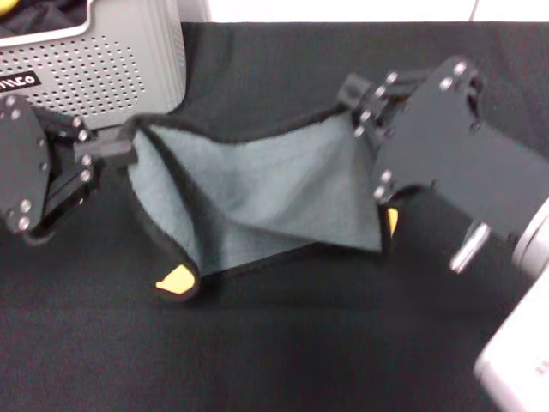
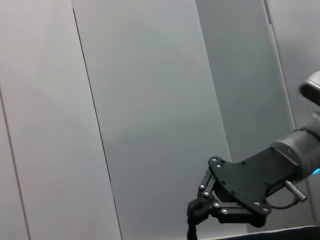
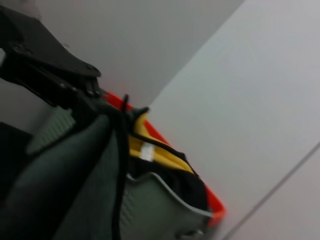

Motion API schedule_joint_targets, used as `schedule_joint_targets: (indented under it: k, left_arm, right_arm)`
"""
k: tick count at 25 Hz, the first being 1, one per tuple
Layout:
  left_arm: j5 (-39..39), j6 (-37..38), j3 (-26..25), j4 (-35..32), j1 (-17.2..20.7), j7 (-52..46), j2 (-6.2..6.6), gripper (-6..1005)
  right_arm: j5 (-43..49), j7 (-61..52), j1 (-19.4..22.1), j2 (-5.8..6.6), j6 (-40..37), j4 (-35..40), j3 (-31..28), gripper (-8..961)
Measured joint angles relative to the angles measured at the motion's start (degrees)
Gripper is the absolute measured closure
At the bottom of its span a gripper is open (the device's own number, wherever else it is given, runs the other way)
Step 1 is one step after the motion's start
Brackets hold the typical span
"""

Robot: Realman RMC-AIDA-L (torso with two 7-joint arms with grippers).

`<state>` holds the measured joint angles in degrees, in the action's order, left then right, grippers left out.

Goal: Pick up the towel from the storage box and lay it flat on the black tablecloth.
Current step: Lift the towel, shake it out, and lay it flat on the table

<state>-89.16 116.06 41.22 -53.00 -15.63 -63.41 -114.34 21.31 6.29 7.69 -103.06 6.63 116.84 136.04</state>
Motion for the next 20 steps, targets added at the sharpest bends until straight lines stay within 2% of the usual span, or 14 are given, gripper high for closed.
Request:
schedule_joint_targets:
  k: [3,6,14,20]
  left_arm:
    - [-0.2,0.3,0.1,-0.2,0.9,0.1,0.03,993]
    - [0.2,0.4,2.3,-2.2,2.8,-0.2,0.0,993]
    - [4.5,0.5,8.0,-5.2,7.8,0.0,0.34,993]
    - [6.3,0.6,8.8,-5.3,10.2,0.0,0.26,993]
  right_arm:
    - [0.0,0.7,1.3,0.3,-2.0,0.1,2.0,946]
    - [0.1,1.6,2.5,0.35,-3.1,0.1,3.7,946]
    - [0.1,3.6,2.0,0.71,-4.4,0.1,7.2,946]
    - [0.1,3.9,2.2,0.63,-7.3,0.1,7.2,946]
